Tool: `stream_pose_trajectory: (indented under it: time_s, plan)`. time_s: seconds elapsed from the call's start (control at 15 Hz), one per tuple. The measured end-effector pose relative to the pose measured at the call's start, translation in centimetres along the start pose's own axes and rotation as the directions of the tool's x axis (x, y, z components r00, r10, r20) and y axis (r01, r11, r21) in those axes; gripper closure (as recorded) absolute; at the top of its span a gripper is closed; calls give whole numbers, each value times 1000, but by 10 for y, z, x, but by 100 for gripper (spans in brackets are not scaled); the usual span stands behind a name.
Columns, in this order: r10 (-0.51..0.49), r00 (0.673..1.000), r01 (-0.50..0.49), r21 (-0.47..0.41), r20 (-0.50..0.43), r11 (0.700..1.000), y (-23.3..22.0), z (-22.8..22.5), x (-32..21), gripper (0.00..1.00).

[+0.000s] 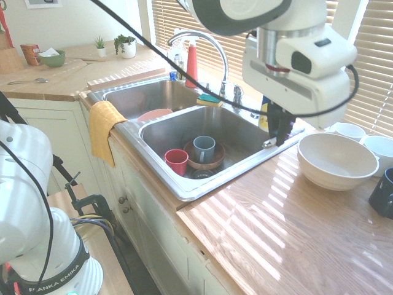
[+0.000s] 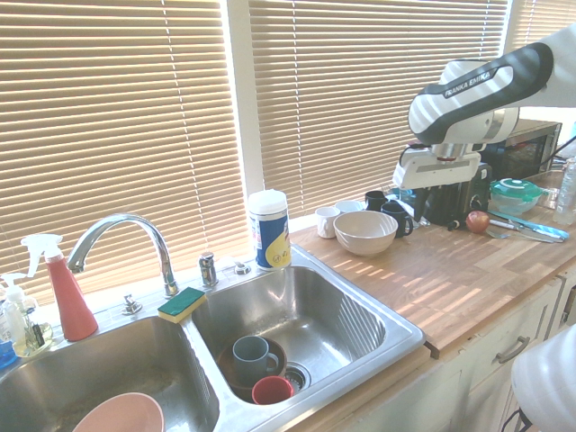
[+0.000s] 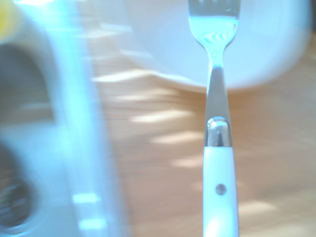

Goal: Put the fork into the sink

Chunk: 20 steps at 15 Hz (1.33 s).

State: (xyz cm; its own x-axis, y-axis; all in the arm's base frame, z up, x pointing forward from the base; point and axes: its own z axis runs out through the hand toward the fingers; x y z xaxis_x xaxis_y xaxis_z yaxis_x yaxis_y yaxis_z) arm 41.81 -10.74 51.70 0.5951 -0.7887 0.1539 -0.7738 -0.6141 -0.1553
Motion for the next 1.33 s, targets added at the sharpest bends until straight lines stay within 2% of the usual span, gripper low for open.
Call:
stream_pose_trajectory:
  time_s: [0.2, 0.47, 0.8, 1.33]
  plan:
    - [-124, 992, 124, -16, 24, 992, -82, 18, -76, 100]
    - [-205, 976, 208, -40, 75, 977, -135, 76, -130, 100]
    - [-245, 959, 257, -68, 143, 964, -146, 159, -150, 100]
    - [-255, 940, 291, -144, 227, 946, -133, 257, -156, 100]
